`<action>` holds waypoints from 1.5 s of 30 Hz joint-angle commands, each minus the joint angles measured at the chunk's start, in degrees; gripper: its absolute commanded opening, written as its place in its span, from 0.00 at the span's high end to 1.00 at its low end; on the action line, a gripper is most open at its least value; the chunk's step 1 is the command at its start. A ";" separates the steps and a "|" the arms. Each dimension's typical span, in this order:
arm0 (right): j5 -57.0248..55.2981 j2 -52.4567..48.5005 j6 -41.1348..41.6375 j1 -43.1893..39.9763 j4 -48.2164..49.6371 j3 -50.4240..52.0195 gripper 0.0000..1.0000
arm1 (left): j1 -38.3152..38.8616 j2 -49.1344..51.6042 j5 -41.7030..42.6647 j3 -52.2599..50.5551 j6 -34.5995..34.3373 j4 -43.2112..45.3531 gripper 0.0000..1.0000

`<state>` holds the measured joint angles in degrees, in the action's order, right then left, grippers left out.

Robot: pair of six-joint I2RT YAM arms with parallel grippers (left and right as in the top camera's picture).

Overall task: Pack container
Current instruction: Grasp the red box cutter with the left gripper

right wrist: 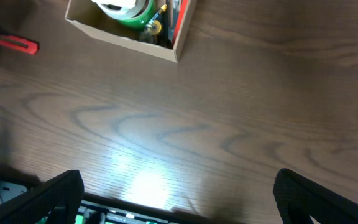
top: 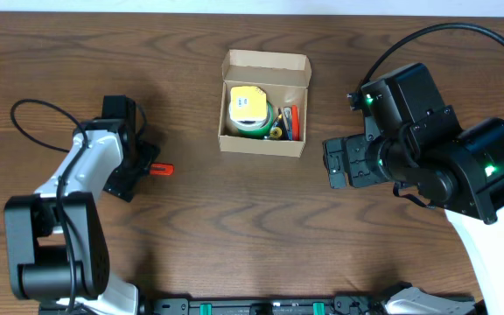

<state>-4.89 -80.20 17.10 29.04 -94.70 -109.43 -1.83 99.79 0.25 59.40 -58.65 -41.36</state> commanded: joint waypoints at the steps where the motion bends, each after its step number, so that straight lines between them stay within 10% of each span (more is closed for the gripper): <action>1: -0.22 -0.04 -0.87 -0.46 -0.02 -0.17 0.01 | -0.11 1.55 0.79 3.52 -1.84 0.17 0.12; 26: -0.22 -0.04 -0.87 -0.46 -0.02 -0.17 0.01 | -0.07 12.79 2.34 10.67 -3.10 -0.57 0.17; 45: -0.22 -0.04 -0.87 -0.46 -0.02 -0.17 0.01 | -0.07 13.33 2.34 10.62 -3.08 -0.59 0.80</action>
<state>-4.89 -80.20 17.10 29.04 -94.70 -109.43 -1.83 111.28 3.05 69.65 -61.63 -41.69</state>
